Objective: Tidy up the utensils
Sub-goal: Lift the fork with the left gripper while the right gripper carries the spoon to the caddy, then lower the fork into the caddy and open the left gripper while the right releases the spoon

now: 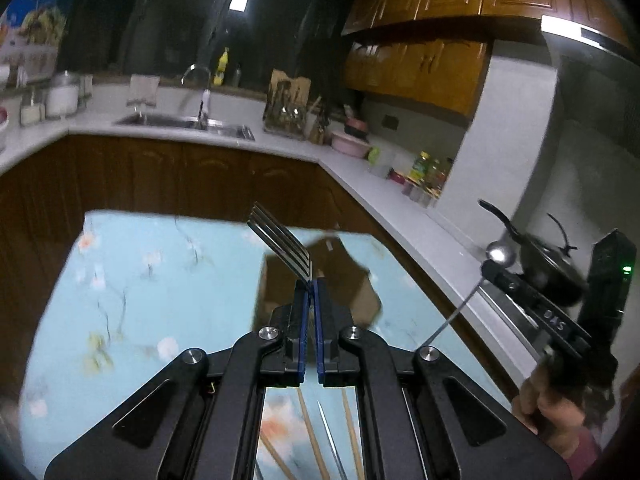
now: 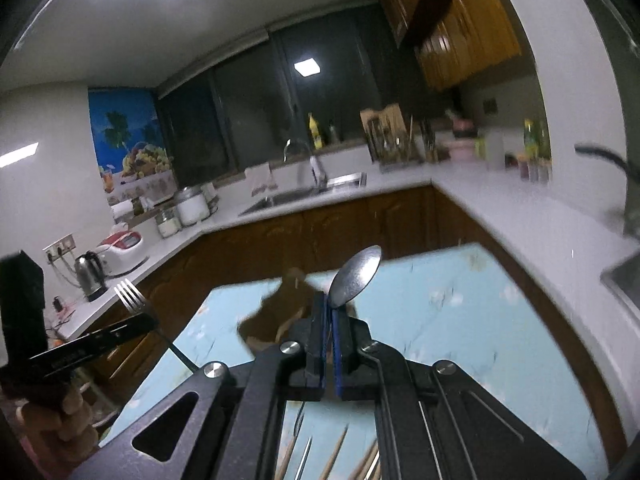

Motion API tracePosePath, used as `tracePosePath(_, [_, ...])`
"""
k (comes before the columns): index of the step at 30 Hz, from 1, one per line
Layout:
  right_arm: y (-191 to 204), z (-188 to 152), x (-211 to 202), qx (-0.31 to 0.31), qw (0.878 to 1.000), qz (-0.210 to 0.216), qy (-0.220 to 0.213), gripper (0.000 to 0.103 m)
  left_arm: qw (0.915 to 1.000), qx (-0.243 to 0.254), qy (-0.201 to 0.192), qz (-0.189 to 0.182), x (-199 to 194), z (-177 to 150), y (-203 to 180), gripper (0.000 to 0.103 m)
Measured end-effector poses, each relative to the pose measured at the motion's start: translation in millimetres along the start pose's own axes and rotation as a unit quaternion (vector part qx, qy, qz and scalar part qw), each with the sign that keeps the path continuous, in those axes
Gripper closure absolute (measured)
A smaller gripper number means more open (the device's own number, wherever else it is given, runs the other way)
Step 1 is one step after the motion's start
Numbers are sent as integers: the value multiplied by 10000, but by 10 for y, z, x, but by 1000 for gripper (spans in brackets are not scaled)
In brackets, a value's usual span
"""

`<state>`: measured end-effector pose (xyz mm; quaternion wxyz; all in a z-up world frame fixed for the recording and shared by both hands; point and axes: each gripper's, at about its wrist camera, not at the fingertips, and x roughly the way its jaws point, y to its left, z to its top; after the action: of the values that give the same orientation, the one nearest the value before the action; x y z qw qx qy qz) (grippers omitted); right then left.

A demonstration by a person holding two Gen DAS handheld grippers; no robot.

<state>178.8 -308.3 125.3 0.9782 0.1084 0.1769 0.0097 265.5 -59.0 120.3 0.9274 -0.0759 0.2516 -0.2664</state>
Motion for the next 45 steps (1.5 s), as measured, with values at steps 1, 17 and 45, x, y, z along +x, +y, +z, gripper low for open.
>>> tracePosePath(1, [10,79,71,-17,9999,-34,-100,101,10000,36,-41,41,60,72,3,101])
tracePosePath(17, [85,-174,1196,-615,9968,-383,336,101,9976,116,472,499,1355,64,169,101])
tracePosePath(45, [-198,-274,1217,-61,9958,-86,905,69,9981,94,579,170,1267,-205,-8,48])
